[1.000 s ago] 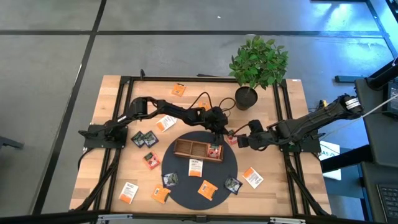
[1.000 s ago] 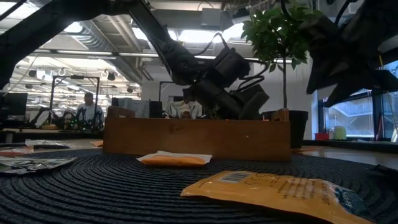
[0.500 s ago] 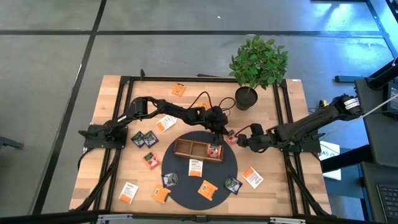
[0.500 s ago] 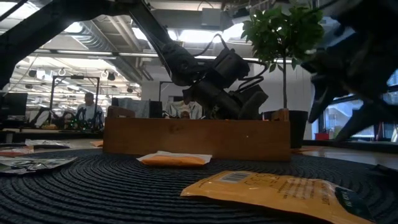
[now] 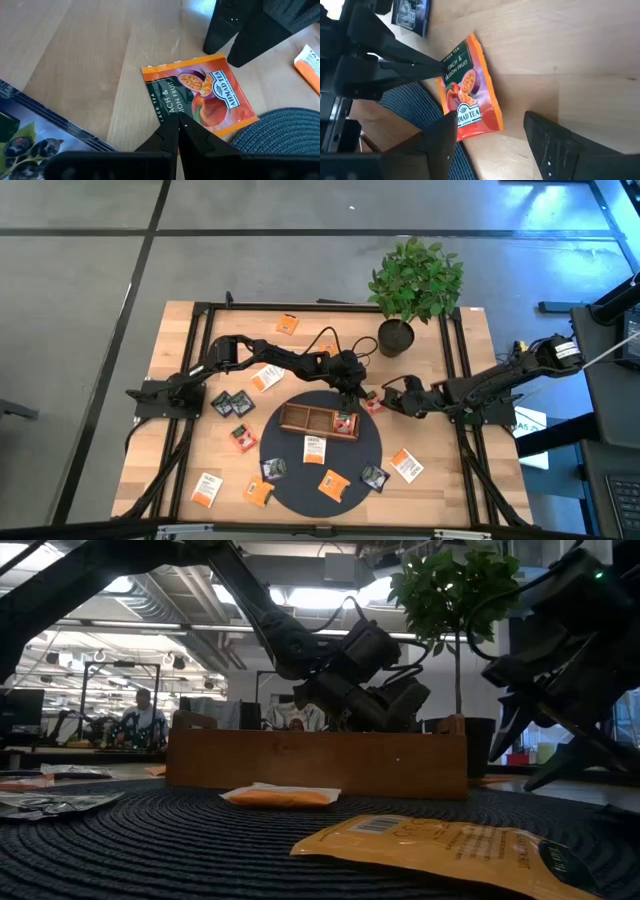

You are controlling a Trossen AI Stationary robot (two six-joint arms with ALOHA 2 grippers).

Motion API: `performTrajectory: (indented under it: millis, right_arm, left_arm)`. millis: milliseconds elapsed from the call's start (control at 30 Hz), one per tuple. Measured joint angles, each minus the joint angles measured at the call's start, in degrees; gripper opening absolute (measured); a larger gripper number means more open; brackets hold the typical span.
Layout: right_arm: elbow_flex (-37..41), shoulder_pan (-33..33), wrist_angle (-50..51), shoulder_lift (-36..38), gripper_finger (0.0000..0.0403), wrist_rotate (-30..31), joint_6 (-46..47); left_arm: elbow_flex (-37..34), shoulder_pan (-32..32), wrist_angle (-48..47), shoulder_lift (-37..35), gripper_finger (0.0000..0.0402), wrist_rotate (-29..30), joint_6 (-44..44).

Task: Pick & Place Tea
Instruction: Put the orange tea bag into the right section of the wooden organizer

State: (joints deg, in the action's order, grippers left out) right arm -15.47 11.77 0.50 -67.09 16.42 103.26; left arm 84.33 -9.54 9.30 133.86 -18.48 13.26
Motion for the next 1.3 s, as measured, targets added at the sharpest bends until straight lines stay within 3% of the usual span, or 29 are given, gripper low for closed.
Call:
performTrajectory:
  millis: [467,900,1300]
  right_arm:
    - [0.05,-6.0,-4.77,-0.07,0.0184,-6.09,-9.03]
    - [0.05,-7.06,-3.09,-0.13,0.016,-8.64,-9.48]
    - [-0.21,-7.08,-10.15,-8.12,0.0154,-9.48,-12.89]
  left_arm:
    - [0.0,0.11,1.79,0.02,0.0002,1.16,3.3]
    - [0.0,0.13,3.5,0.04,0.0002,2.33,4.96]
    - [0.0,0.13,3.69,0.09,0.0003,3.17,4.67]
